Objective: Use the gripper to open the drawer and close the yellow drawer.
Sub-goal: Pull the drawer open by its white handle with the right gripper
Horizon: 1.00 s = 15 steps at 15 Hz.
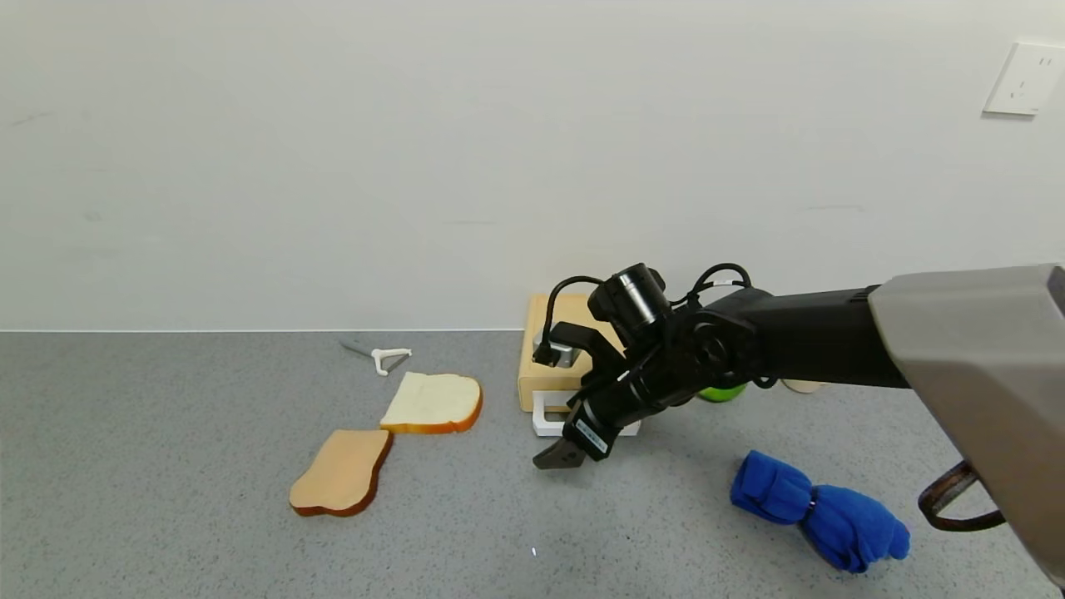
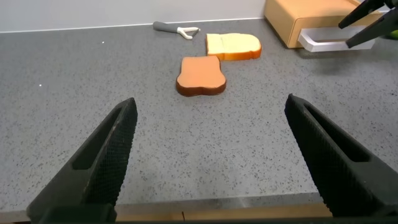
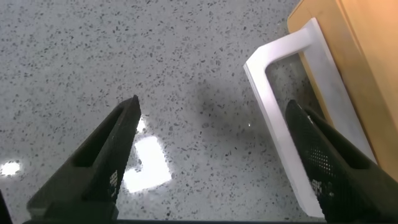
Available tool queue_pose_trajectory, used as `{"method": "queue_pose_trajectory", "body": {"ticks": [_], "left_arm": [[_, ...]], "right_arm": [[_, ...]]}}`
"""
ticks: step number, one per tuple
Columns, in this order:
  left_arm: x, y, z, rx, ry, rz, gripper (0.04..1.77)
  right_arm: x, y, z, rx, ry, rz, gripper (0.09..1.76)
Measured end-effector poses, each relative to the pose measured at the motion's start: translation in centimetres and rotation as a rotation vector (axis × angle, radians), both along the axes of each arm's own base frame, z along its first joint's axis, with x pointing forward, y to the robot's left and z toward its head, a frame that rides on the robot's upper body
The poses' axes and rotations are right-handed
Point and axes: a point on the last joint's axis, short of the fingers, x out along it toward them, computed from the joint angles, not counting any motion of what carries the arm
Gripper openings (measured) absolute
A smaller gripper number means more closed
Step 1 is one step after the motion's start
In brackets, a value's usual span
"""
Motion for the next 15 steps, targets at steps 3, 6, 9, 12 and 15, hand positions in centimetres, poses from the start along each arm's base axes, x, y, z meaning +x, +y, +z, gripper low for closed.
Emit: {"method": "queue_pose_trajectory", "body": {"ticks": [3, 6, 9, 12, 15], "left_arm": [[0.0, 0.0, 0.0, 0.000, 0.000, 0.000, 1.72], [0.0, 0.0, 0.0, 0.000, 0.000, 0.000, 1.72], [0.0, 0.0, 0.0, 0.000, 0.000, 0.000, 1.72], [0.0, 0.0, 0.0, 0.000, 0.000, 0.000, 1.72], [0.0, 0.0, 0.0, 0.000, 0.001, 0.000, 1.72]], "right_arm": [[0.7, 0.2, -1.1, -0.009, 0.009, -0.008, 1.71], [1.2, 0.1, -1.9, -0.016, 0.014, -0.015, 1.71], [1.6, 0.0, -2.1, -0.016, 0.013, -0.024, 1.71], [1.9, -0.1, -2.2, -0.014, 0.010, -0.028, 1.71], [2.1, -0.1, -2.6, -0.017, 0.010, -0.027, 1.71]]}}
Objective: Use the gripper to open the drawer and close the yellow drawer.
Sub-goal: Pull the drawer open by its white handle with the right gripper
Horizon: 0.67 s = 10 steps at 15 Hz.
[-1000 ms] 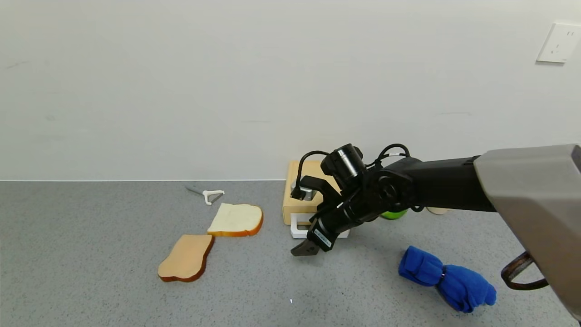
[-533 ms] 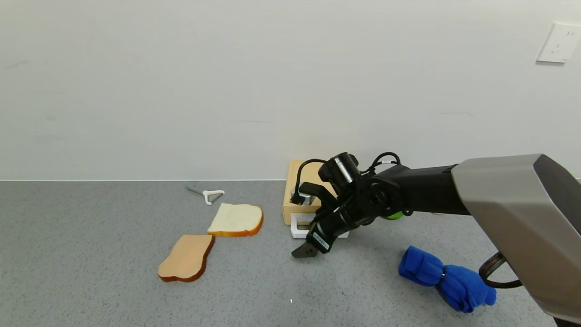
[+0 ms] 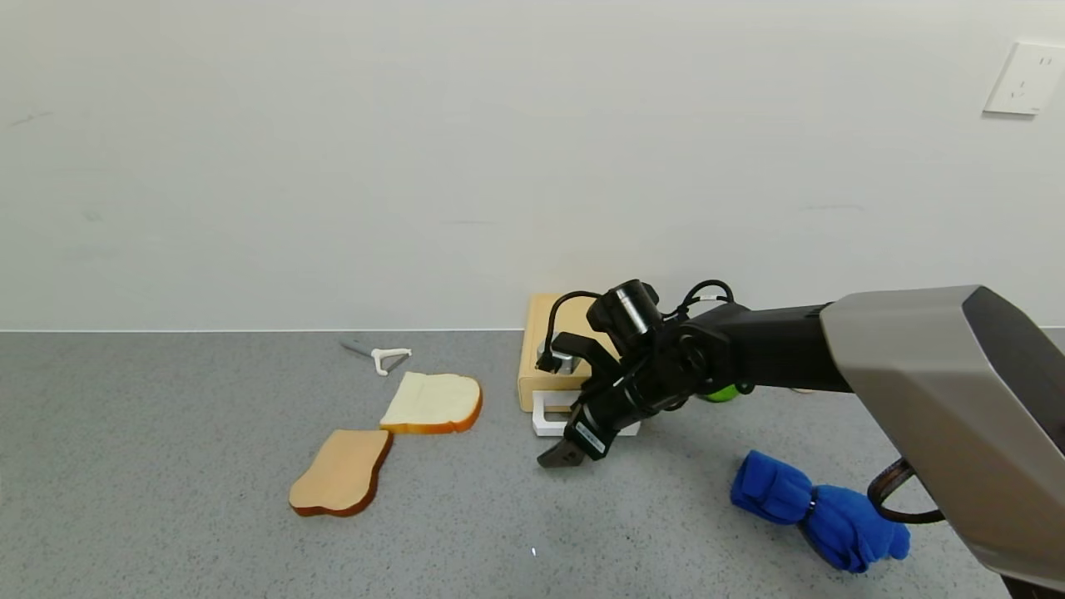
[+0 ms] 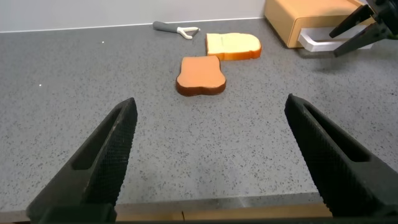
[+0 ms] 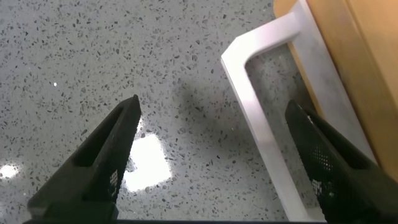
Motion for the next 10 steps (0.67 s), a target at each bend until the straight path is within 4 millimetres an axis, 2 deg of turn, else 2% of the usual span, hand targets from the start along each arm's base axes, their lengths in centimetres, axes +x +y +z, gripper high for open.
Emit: {"method": "queue_pose_trajectory", "body": {"ticks": [10], "left_arm": [[0.00, 0.00, 0.01, 0.000, -0.001, 0.000, 1.72]], "right_arm": [[0.79, 0.15, -0.75, -0.005, -0.012, -0.005, 1.71]]}}
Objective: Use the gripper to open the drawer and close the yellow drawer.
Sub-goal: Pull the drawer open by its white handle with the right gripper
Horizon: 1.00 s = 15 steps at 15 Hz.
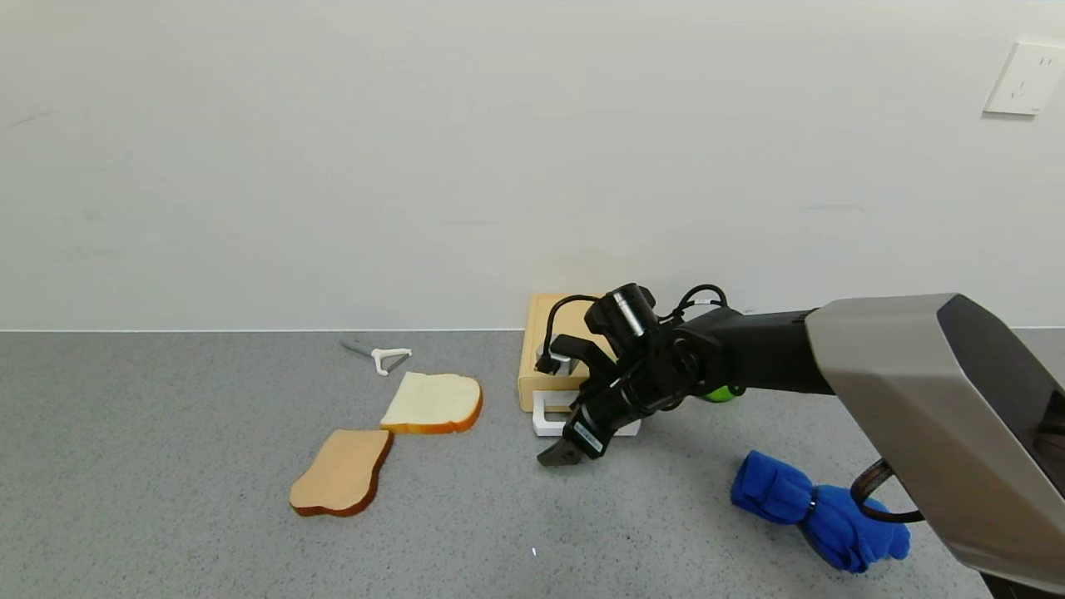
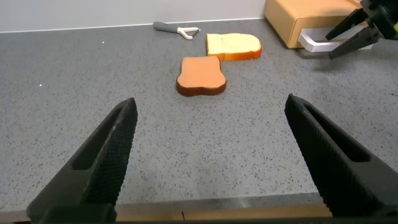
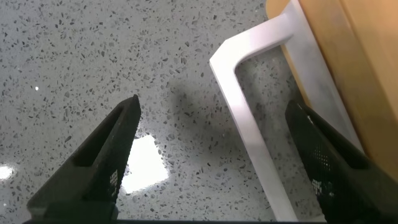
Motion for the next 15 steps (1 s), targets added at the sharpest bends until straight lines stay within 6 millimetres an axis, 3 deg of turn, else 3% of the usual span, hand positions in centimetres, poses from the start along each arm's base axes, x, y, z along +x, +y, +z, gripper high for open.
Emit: {"method": "queue_pose_trajectory", "body": {"ticks": [15], "left_arm": [[0.0, 0.0, 0.0, 0.000, 0.000, 0.000, 1.72]], "right_arm": [[-0.9, 1.0, -1.3, -0.019, 0.098, -0.025, 1.71]]}}
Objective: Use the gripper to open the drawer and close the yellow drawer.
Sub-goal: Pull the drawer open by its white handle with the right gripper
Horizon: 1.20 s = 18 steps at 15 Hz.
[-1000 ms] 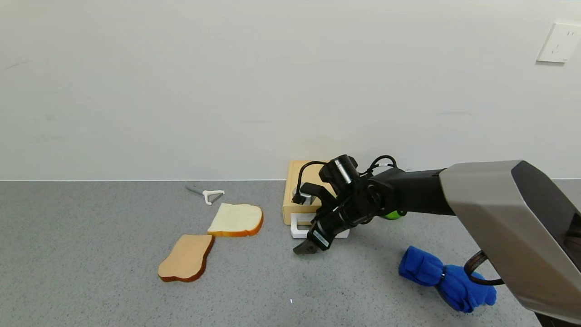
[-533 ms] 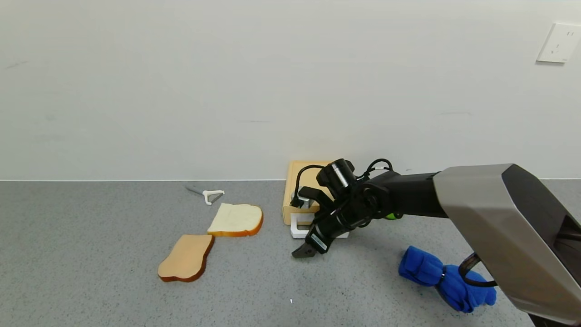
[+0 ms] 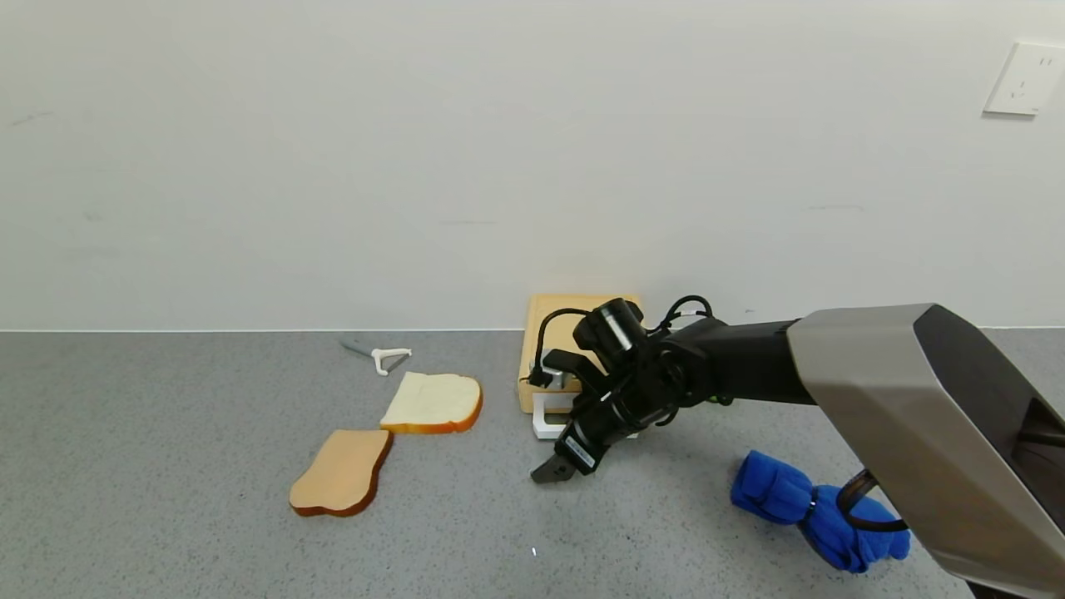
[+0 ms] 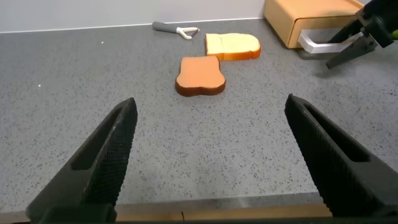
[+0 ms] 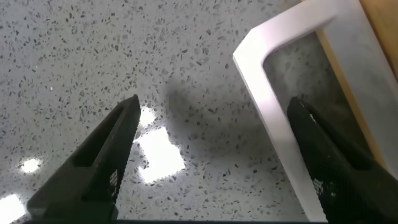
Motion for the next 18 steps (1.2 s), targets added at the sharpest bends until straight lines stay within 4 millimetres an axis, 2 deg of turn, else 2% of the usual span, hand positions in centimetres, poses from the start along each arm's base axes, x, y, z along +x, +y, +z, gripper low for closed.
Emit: {"method": "queue_pose_trajectory", "body": {"ticks": [7, 18], "left_arm": [[0.0, 0.0, 0.0, 0.000, 0.000, 0.000, 1.72], [0.0, 0.0, 0.0, 0.000, 0.000, 0.000, 1.72]], "right_arm": [[-1.2, 0.4, -0.1, -0.035, 0.059, 0.008, 1.71], [-4.9, 0.5, -0.2, -0.077, 0.152, 0.014, 1.71]]}}
